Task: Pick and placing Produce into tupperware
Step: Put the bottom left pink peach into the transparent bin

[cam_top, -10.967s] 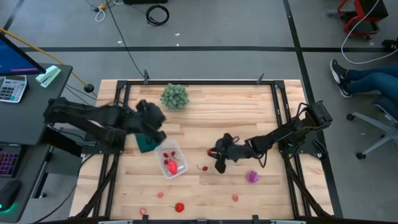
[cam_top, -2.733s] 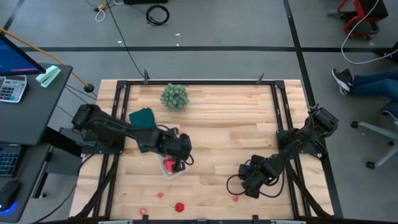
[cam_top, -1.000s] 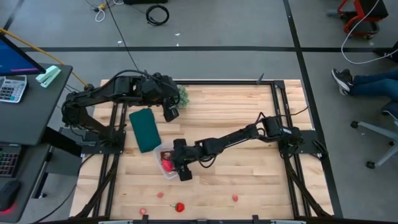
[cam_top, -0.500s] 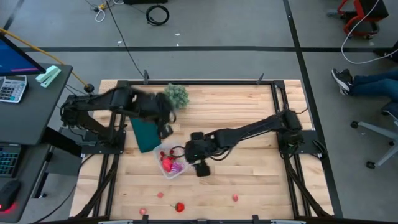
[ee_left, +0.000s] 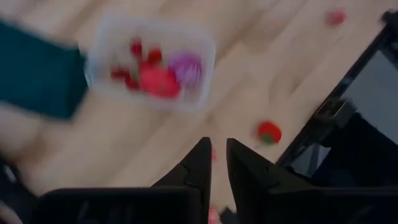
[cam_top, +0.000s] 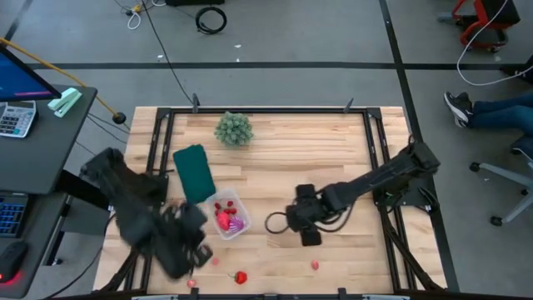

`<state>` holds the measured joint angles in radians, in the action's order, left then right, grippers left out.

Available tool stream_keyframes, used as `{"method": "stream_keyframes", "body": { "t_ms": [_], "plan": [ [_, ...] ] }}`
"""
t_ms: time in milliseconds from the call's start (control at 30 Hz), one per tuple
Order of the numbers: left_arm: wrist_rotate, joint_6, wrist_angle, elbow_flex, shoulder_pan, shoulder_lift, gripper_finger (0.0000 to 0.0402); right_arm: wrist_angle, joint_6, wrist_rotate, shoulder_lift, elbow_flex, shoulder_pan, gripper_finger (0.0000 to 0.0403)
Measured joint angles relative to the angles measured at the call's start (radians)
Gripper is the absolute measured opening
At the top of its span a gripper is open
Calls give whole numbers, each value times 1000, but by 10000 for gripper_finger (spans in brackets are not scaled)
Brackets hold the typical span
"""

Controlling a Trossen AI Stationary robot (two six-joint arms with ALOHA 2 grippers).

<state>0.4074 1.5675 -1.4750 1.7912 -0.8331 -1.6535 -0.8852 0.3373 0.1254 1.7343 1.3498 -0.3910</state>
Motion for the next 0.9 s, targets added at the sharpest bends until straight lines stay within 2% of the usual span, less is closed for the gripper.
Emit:
{"method": "stream_keyframes", "body": {
  "t_ms": [100, 167, 300, 400, 500, 600, 733, 900],
  "plan": [
    [-22, 177, -6, 0, -81, -90, 70, 20, 102, 28, -62, -129, -31, 293],
    [-59, 238, -8, 0, -115, -150, 82, 46, 178, 41, -101, -214, -50, 293],
    [-164, 287, -5, -1, -142, -263, 115, 139, 306, 53, -179, -366, -79, 292],
    [-302, 287, -3, -1, -142, -324, 149, 188, 367, 50, -227, -444, -86, 292],
    [-430, 289, 11, -1, -142, -378, 184, 194, 401, 51, -270, -482, -82, 292],
    [-484, 289, 83, -1, -147, -419, 217, 195, 420, 52, -303, -491, -75, 292],
    [-490, 301, 140, -1, -150, -450, 254, 213, 420, 93, -339, -490, -74, 292],
    [-485, 420, 133, -1, -151, -477, 285, 224, 420, 119, -363, -490, -74, 292]
  ]
}}
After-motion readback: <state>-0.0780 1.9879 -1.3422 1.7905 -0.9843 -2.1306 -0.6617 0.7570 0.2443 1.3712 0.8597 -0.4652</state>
